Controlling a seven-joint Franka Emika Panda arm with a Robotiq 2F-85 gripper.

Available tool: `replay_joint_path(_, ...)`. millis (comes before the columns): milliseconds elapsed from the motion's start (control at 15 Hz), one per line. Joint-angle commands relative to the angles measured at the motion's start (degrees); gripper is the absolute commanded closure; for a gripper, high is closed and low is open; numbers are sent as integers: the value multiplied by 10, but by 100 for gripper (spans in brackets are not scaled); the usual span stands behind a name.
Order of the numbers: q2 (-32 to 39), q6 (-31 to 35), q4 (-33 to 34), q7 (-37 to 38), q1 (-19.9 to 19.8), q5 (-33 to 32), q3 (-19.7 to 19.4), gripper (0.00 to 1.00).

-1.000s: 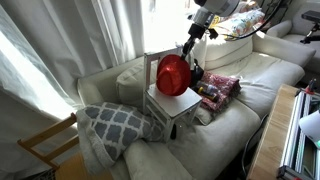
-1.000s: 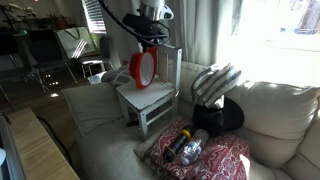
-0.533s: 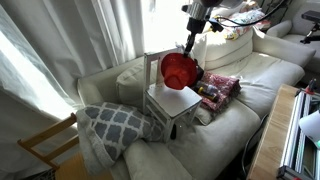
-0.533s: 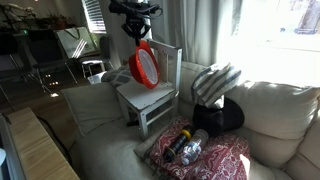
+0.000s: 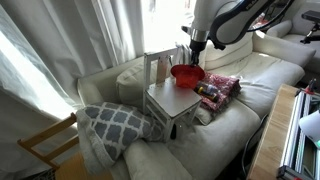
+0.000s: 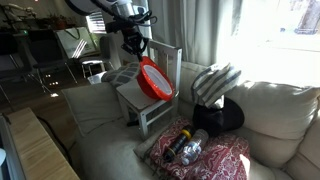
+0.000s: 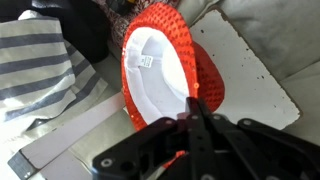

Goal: Pick up the red hat and turn it upside down on the chair, pick up the striped towel and put it in the red hat

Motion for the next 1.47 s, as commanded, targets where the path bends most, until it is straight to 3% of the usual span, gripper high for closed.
replay_joint_path(0,13,-13,-8,34,-22,-11,57,99)
replay_joint_path(533,74,42,10,-40,-71,123,174,99)
replay_joint_path(867,107,93,26,-71,-96,129,208,99)
replay_joint_path(933,112,95,29,-74,-98,124,211,79)
replay_joint_path(1400,120,80,41,-92,-127,135,234,28)
